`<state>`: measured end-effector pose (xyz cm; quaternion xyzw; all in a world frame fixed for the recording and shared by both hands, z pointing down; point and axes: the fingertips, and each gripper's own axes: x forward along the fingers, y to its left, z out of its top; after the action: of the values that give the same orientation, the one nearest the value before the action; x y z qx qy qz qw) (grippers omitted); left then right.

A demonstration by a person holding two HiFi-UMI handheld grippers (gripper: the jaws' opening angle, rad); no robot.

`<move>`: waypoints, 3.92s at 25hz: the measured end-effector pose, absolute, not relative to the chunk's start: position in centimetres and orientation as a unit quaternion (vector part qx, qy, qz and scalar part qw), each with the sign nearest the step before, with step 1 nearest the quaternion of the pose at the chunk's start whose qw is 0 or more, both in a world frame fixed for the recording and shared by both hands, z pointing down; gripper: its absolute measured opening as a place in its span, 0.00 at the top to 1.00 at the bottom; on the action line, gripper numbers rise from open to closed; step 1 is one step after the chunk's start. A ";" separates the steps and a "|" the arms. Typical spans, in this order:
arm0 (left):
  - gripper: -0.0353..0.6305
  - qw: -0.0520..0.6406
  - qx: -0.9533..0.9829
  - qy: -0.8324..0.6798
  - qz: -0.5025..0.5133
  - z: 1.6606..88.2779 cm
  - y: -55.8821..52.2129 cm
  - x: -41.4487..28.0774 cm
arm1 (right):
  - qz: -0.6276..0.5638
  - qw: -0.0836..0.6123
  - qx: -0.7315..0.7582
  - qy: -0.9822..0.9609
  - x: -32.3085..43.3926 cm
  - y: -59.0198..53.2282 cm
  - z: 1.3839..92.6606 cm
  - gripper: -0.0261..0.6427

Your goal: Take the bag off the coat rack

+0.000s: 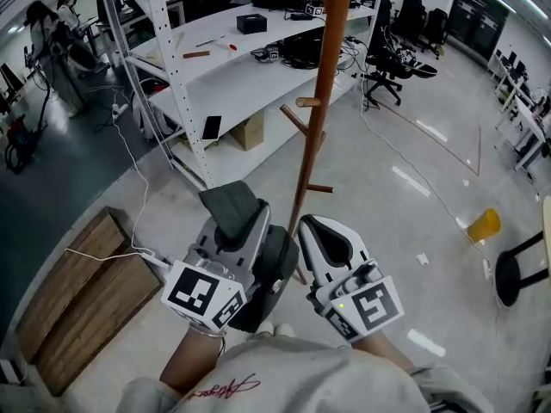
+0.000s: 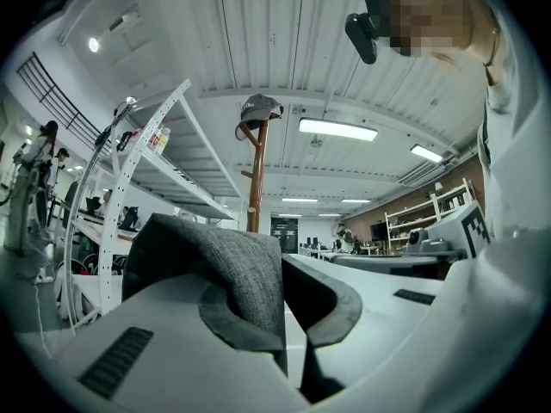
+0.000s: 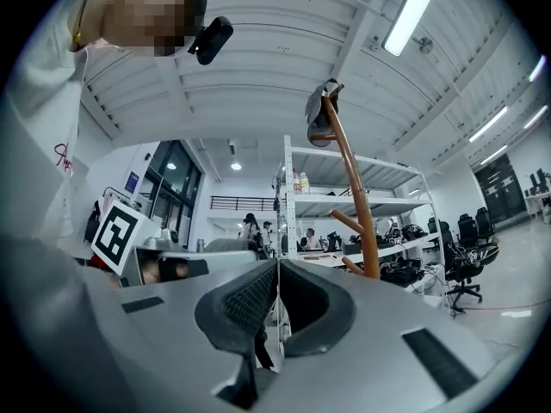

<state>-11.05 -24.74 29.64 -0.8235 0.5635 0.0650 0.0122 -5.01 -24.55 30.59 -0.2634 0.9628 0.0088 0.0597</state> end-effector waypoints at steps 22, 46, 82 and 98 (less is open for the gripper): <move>0.90 -0.014 -0.815 0.576 0.062 32.6 -23.9 -9.9 | 0.010 0.041 -0.228 0.973 -5.0 -24.9 31.3 0.93; 0.90 -0.006 -0.842 0.532 0.085 31.1 -10.5 -9.0 | 0.010 0.060 -0.291 0.955 -3.1 -11.3 31.2 0.93; 0.90 -0.010 -0.863 0.496 0.093 29.6 6.0 -6.4 | 0.025 0.057 -0.317 0.946 -1.6 5.8 29.9 0.93; 0.90 -0.015 -0.864 0.494 0.093 29.4 5.4 -4.9 | 0.033 0.057 -0.318 0.946 0.1 5.0 30.1 0.93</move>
<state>-4.85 5.44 29.40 -0.8643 0.4941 0.0927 -0.0153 0.12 5.03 30.14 -0.3183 0.9457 0.0334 0.0567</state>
